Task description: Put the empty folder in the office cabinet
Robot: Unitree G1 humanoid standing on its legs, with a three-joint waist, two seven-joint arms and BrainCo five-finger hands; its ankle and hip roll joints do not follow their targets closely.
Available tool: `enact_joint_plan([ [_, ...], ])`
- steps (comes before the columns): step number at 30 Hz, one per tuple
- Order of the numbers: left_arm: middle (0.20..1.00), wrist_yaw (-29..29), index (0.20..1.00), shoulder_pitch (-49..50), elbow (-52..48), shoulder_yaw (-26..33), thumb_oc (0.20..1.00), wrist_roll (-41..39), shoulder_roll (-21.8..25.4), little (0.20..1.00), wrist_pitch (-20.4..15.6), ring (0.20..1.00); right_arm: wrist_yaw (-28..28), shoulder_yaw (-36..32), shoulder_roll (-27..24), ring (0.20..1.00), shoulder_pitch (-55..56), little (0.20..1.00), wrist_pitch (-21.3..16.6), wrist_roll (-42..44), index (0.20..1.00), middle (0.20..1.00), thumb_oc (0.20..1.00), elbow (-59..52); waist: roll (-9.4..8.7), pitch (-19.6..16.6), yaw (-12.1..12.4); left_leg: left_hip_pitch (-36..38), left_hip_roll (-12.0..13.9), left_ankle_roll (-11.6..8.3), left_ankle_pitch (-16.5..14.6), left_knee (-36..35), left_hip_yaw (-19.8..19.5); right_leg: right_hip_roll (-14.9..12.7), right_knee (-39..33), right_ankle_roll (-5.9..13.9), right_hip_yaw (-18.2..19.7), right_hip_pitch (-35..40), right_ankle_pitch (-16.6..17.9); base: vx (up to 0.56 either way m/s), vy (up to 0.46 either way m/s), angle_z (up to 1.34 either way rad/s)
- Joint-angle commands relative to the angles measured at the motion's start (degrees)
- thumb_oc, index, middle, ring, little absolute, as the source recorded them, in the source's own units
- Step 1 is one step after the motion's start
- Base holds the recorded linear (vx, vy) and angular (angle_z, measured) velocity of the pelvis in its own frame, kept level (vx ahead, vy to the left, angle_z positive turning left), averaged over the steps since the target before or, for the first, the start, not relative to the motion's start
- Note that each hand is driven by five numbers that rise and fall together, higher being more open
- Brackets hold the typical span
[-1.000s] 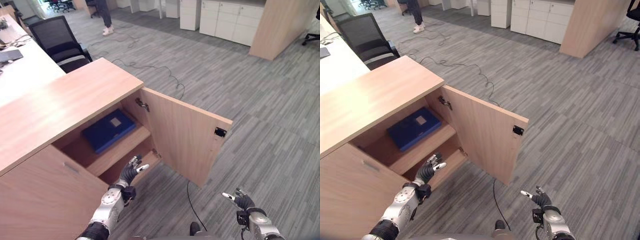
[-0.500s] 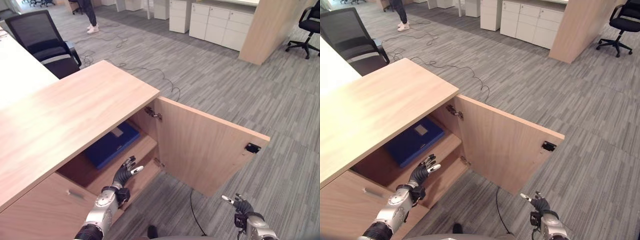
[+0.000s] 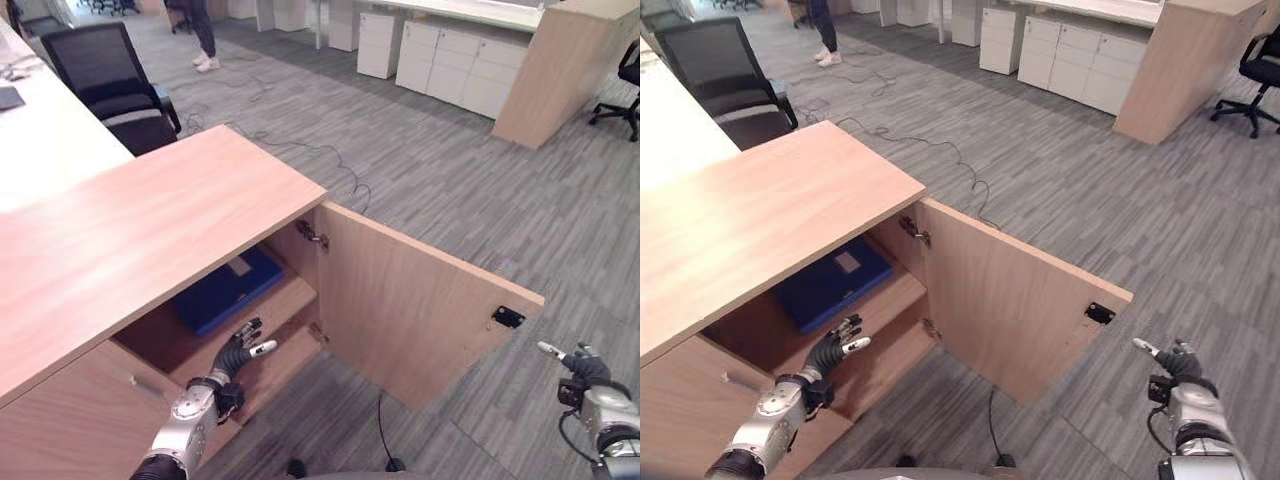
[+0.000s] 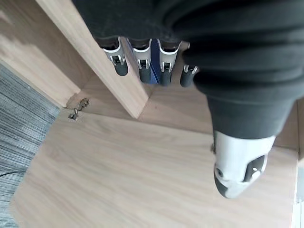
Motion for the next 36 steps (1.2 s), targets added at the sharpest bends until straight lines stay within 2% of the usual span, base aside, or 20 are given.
enact_joint_plan([
  [1, 1.0, -0.42, 1.0, -3.66, -3.56, -0.37, 1.0, -0.12, 0.97, 1.0, -2.17, 1.0, -0.12, 0.48, -1.79, 1.0, -5.13, 1.0, -2.44, 2.54, 1.0, 1.0, 1.0, 1.68, -2.03, -0.74, 1.34, 1.15, -0.74, -0.74, -5.62, 0.84, -0.39, -2.53, 7.24, 4.55, 0.49, -2.08, -3.29, 0.03, -0.037, 0.01],
  [5, 1.0, -0.36, 1.0, -3.13, -4.31, -0.48, 1.0, -0.18, 0.67, 1.0, -2.21, 1.0, 0.18, 2.75, -1.17, 1.0, -6.71, 1.0, -2.43, 1.25, 1.0, 1.0, 1.0, 0.72, -1.88, -1.34, 1.49, 1.64, -0.32, -1.26, -5.85, 0.84, -0.55, -2.13, 4.84, 4.15, -0.1, -0.34, -3.34, 0.05, -0.074, 0.01],
  [8, 1.0, -0.07, 1.0, -2.66, -4.55, -0.53, 1.0, -0.36, -0.17, 1.0, -2.23, 1.0, 0.78, 7.11, 3.31, 1.0, -7.58, 1.0, -2.66, -1.0, 1.0, 1.0, 1.0, -3.2, -1.52, -1.75, 1.82, 2.04, 0.54, -1.94, -5.65, 0.84, -0.85, -1.28, 3.01, 3.25, -0.36, 1.41, -4.03, 0.04, -0.1, 0.0],
  [9, 1.0, -0.08, 1.0, -2.61, -4.56, -0.5, 1.0, -0.36, -0.15, 1.0, -2.23, 1.0, 0.74, 7.13, 3.36, 1.0, -7.56, 1.0, -2.63, -1.02, 1.0, 1.0, 1.0, -3.25, -1.53, -1.75, 1.77, 2.06, 0.55, -1.95, -5.65, 0.84, -0.87, -1.26, 2.99, 3.24, -0.39, 1.46, -4.03, 0.02, -0.078, -0.01],
  [11, 1.0, 0.12, 1.0, -2.19, -4.52, -0.72, 1.0, -0.36, -0.8, 1.0, -1.97, 1.0, 1.02, 10.54, 8.68, 1.0, -8.85, 1.0, -2.48, -1.86, 1.0, 1.0, 1.0, -4.43, -1.13, -1.91, 2.51, 2.05, 1.18, -2.51, -5.18, 0.84, -1.09, -0.79, 1.52, 2.72, -1.1, 2.69, -4.27, 0.02, -0.089, 0.07],
  [18, 1.0, 0.4, 1.0, -1.5, -4.93, -1.34, 1.0, -0.83, -1.52, 1.0, -1.5, 1.0, 1.11, 15.04, 15.71, 1.0, -12.0, 1.0, -2.38, -1.36, 1.0, 1.0, 1.0, -6.54, -0.74, -1.83, 3.73, 1.76, 1.79, -3.0, -4.44, 0.84, -1.69, -0.29, 0.64, 2.11, -1.71, 3.42, -4.55, -0.01, -0.044, 0.03],
  [25, 1.0, 0.92, 1.0, -1.47, -5.1, -0.99, 1.0, -1.06, -2.31, 1.0, -1.26, 1.0, 1.27, 18.16, 19.61, 1.0, -11.65, 1.0, -2.59, -2.29, 1.0, 1.0, 1.0, -11.44, -0.59, -1.62, 4.38, 1.16, 2.24, -3.34, -3.78, 0.84, -2.66, 0.18, 0.44, 1.52, -2.36, 3.6, -5.07, -0.02, -0.012, 0.01],
  [29, 1.0, 1.28, 1.0, -1.53, -4.56, -0.09, 1.0, -0.69, -2.63, 1.0, -1.22, 1.0, 1.91, 19.31, 20.13, 1.0, -8.87, 1.0, -2.56, -3.81, 1.0, 1.0, 1.0, -15.8, -0.7, -1.64, 4.31, 0.86, 2.42, -3.54, -3.53, 0.84, -3.16, 0.43, 0.42, 1.26, -2.95, 3.73, -5.32, -0.02, -0.018, 0.08],
  [36, 1.0, 1.36, 1.0, -0.16, -4.23, 3.28, 1.0, 0.86, -3.35, 1.0, -1.35, 1.0, 4.89, 19.06, 19.71, 1.0, 3.9, 1.0, -3.25, -8.19, 1.0, 1.0, 1.0, -30.21, -0.97, -1.55, 3.66, 0.04, 2.98, -4.2, -2.66, 0.84, -4.56, 0.97, 0.46, 0.83, -4.24, 3.93, -5.99, -0.03, -0.031, 0.14],
])
